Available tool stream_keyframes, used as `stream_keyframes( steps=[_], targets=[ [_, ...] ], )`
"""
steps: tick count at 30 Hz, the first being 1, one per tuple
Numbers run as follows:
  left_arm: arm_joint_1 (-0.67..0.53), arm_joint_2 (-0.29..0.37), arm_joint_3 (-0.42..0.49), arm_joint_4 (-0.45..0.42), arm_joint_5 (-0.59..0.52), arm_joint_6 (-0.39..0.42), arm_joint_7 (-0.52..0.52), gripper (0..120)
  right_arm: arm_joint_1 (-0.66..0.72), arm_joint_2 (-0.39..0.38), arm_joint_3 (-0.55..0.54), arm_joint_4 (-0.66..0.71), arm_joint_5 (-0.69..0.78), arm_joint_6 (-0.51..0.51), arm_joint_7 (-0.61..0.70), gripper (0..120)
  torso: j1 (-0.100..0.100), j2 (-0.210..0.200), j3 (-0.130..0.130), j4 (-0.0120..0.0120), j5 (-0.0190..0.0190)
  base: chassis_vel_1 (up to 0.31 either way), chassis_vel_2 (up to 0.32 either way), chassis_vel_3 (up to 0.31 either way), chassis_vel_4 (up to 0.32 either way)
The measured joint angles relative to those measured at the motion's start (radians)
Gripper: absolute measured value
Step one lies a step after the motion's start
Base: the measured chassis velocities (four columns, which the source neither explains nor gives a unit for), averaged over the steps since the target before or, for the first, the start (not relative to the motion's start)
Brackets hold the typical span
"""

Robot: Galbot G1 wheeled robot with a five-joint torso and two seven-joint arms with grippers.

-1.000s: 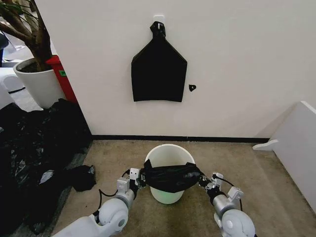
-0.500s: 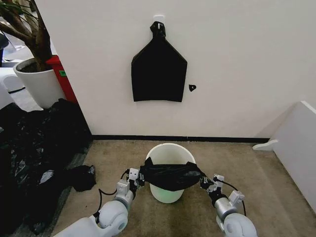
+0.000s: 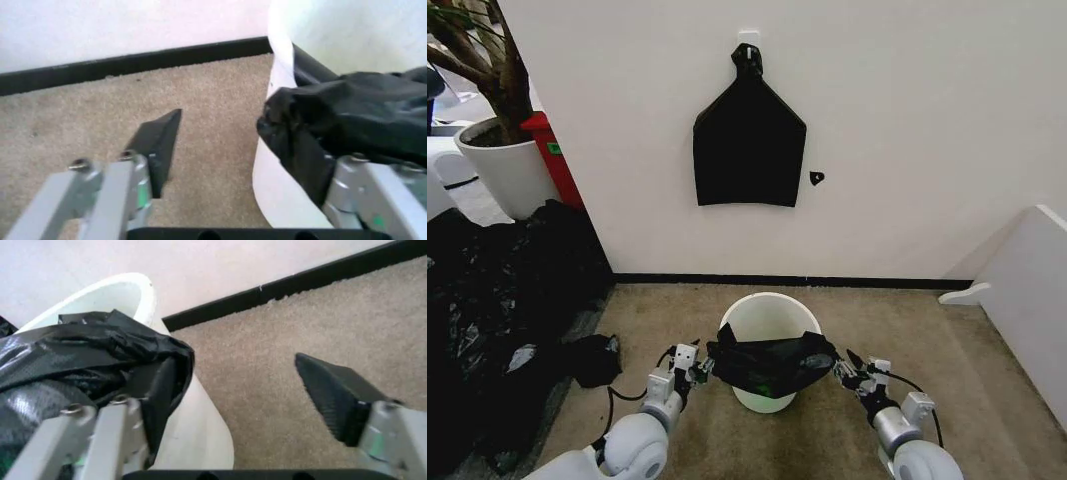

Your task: Place the garbage bag over the trash bin.

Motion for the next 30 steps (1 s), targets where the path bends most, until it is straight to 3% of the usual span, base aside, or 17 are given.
stream_keyframes(
  steps=[5,9,17,30],
  targets=[
    [0.022,0.028,-0.032,-0.036,-0.002,-0.003,0.008,90,-0.037,-0.006,0.019,0.039,-0.013,0.001,0.002,90,0.000,0.000,0.000,0.0000,-0.0001,0.000,0.000,0.000,0.000],
    [0.039,0.044,-0.061,-0.053,-0.003,-0.005,0.017,98,-0.055,-0.014,0.035,0.056,-0.015,0.001,0.003,98,0.000,0.000,0.000,0.0000,-0.0001,0.000,0.000,0.000,0.000],
    [0.063,0.058,-0.105,-0.051,-0.018,-0.009,0.035,100,-0.043,-0.025,0.028,0.068,-0.018,-0.016,0.027,100,0.000,0.000,0.000,0.0000,-0.0001,0.000,0.000,0.000,0.000],
    [0.008,-0.019,-0.102,0.080,-0.020,-0.024,0.060,100,0.044,-0.007,-0.001,-0.061,-0.035,-0.007,0.053,100,0.000,0.000,0.000,0.0000,0.0001,0.000,0.000,0.000,0.000]
  ],
)
